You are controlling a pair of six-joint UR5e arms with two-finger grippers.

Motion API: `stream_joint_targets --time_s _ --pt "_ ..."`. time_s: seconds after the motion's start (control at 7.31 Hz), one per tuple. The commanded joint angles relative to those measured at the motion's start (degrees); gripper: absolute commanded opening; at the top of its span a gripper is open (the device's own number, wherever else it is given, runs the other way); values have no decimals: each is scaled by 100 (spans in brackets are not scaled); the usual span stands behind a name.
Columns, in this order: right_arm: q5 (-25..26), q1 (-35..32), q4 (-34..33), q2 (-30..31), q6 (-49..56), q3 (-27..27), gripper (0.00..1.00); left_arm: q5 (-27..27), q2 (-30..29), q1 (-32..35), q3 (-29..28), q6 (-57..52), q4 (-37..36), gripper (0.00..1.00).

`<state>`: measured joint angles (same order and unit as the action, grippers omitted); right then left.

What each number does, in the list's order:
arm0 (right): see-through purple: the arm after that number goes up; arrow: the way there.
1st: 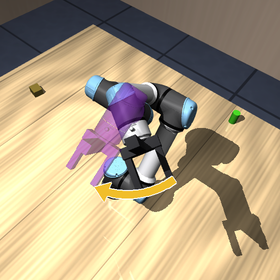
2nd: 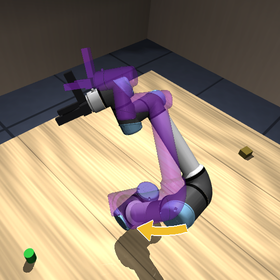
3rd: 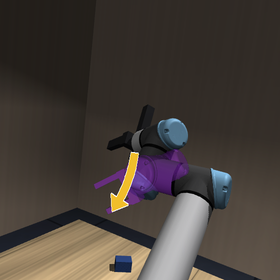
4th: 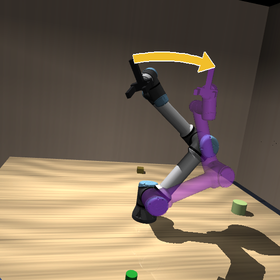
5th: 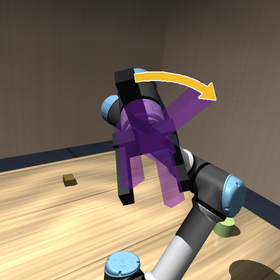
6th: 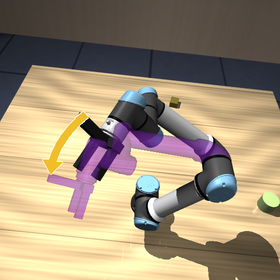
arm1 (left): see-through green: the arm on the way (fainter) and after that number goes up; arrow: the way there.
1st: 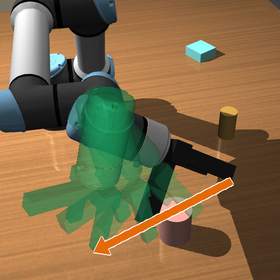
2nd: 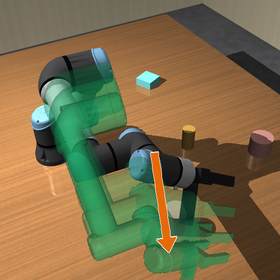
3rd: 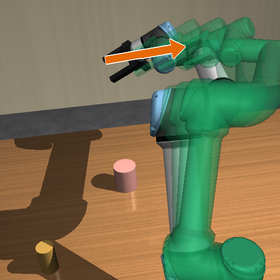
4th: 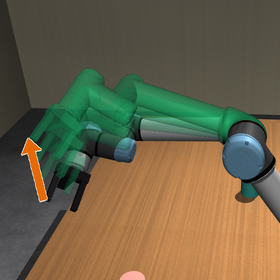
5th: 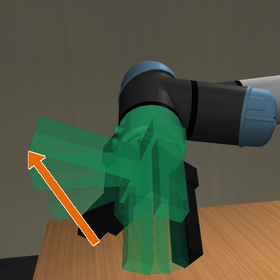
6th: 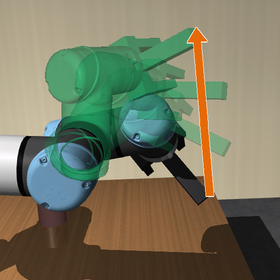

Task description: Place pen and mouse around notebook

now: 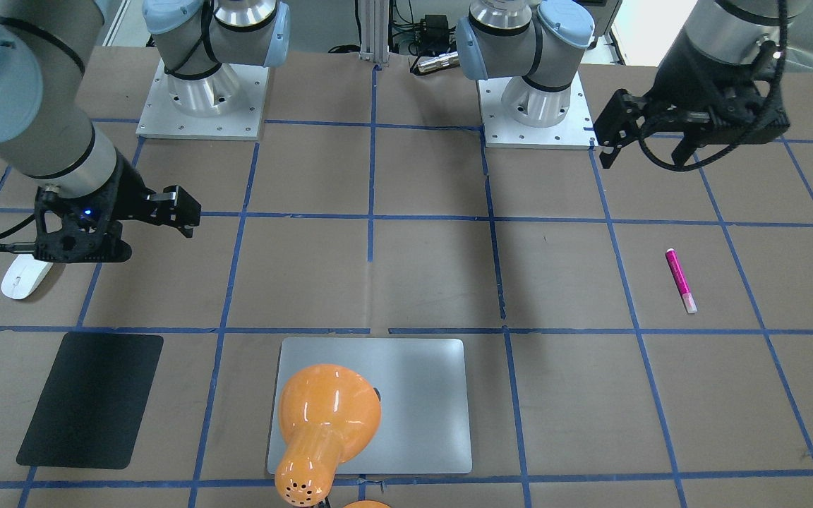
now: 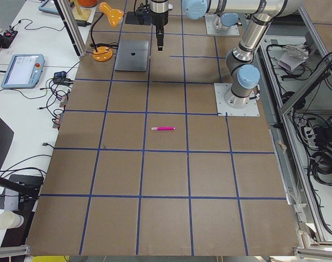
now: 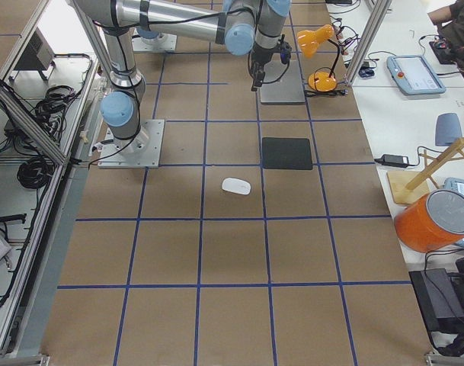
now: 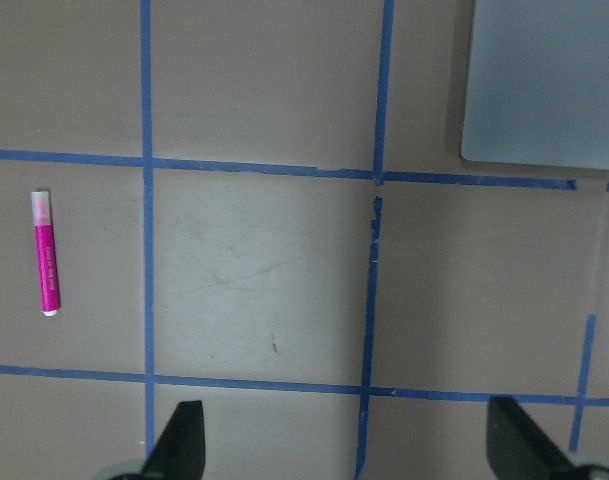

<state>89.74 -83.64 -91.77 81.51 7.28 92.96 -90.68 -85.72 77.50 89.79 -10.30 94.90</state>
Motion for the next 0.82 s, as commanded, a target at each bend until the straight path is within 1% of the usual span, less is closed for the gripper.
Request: stream_joint_targets --time_s 0.0,0.14,0.27,0.41,0.55,0.68 --pt "8 968 -1284 -3 737 1061 100 7 82 -812 3 -1049 29 100" --pt "78 1417 -1752 -12 870 1388 100 15 74 -1355 38 -1923 20 100" --pt "114 1882 -1791 -12 1185 1652 100 103 21 -2178 334 -2837 -6 99" --pt "123 2331 -1809 -12 1362 1933 100 121 -110 -2969 911 -3420 -302 99" --pt "131 2605 -2262 -21 1712 2162 100 112 -285 -3186 1631 -3557 -1532 99" --pt "306 2773 -2832 -90 1933 2321 100 138 -513 -3275 2456 -4097 -3006 99"
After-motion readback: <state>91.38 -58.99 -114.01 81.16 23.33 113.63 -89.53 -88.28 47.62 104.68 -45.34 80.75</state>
